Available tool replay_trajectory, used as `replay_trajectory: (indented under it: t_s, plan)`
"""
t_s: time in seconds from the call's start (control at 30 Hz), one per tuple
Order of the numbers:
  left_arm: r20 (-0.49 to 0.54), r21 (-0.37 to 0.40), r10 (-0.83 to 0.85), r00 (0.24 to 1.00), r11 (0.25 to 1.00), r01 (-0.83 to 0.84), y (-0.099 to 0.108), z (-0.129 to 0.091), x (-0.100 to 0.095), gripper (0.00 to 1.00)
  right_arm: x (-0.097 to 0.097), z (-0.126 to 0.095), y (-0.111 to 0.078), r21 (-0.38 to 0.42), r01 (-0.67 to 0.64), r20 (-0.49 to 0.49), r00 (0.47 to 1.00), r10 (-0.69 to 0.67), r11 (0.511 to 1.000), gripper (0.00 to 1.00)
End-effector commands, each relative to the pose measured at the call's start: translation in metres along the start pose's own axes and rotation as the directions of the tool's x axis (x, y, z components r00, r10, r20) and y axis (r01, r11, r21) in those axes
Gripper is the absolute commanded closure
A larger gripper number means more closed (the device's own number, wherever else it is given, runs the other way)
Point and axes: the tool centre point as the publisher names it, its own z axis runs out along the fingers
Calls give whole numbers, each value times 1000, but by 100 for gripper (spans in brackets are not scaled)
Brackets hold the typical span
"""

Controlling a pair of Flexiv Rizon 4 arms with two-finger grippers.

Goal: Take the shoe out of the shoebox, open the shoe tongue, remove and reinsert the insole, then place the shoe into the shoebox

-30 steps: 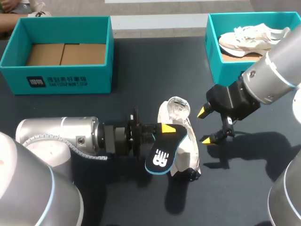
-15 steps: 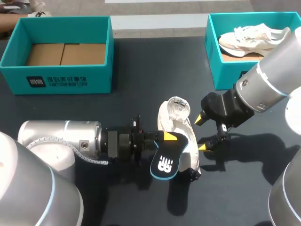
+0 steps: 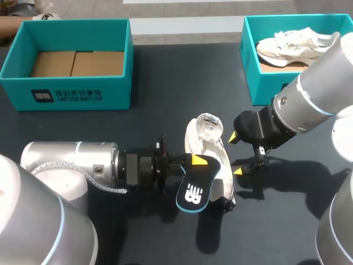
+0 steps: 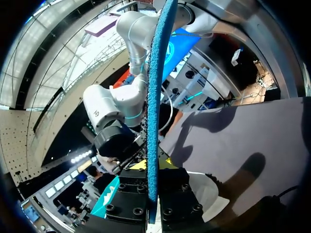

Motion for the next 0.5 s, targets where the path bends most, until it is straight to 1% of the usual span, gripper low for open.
replay_trajectory:
  t_s: [0.03,0.2,0.23,0.37,0.43,0.47,0.5]
  plan:
    - [-2,-3,0,1000,1000,0,0,2,1,100,10,3,6,43,15,26,1000,-16,999,0]
    - [-2,-3,0,1000,1000,0,0,2,1,100,10,3,6,28,27,15,1000,-27,999,0]
    - [-2,-3,0,1000,1000,0,0,2,1,100,10,3,5,38,25,17,1000,-25,999,0]
    - [-2,-3,0,1000,1000,0,0,2,1,100,9,1,2,31,30,14,999,-31,999,0]
    - [-2,-3,0,1000,1000,0,0,2,1,100,9,0,0,61,8,19,1000,-9,998,0]
    - [-2,-3,0,1000,1000,0,0,2,1,100,9,-1,0,33,21,21,1000,-22,999,0]
    - [-2,-3,0,1000,1000,0,0,2,1,100,9,-1,0,33,21,21,1000,-22,999,0]
